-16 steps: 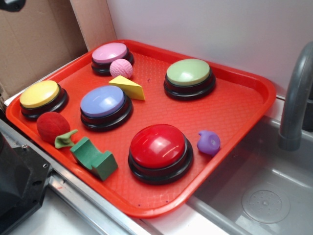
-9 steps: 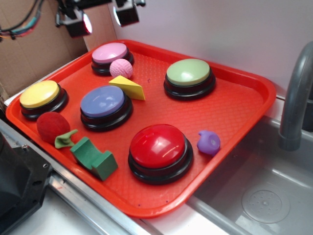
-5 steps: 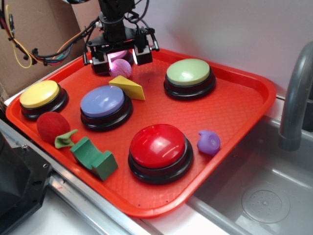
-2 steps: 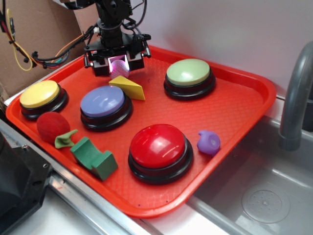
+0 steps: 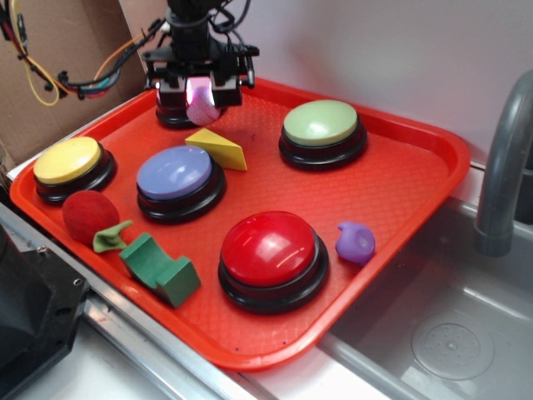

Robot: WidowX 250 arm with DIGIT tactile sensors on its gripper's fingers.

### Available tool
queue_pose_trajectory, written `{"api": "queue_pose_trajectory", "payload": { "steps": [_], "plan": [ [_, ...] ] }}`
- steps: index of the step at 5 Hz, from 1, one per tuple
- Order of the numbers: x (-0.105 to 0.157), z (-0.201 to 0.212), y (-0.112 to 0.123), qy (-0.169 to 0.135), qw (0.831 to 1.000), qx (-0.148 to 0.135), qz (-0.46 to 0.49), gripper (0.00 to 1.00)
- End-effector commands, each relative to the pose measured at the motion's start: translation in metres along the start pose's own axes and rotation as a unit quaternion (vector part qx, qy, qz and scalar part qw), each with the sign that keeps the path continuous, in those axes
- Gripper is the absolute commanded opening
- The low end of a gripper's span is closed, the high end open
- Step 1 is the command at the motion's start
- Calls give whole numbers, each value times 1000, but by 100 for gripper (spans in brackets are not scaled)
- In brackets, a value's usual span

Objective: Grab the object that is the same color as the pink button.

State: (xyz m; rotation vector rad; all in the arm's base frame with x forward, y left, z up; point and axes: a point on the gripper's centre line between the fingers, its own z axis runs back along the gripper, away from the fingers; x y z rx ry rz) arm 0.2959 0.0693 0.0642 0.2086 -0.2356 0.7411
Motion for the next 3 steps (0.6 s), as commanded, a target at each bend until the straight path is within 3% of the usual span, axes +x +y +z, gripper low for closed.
{"api": "queue_pose_trajectory", "payload": {
  "steps": [1, 2, 3],
  "plan": [
    [24, 117, 0, -13, 982, -150, -116, 0],
    [25, 132, 4, -3, 977, -176, -118, 0],
    [27, 126, 7, 0, 979, -167, -116, 0]
  ]
}}
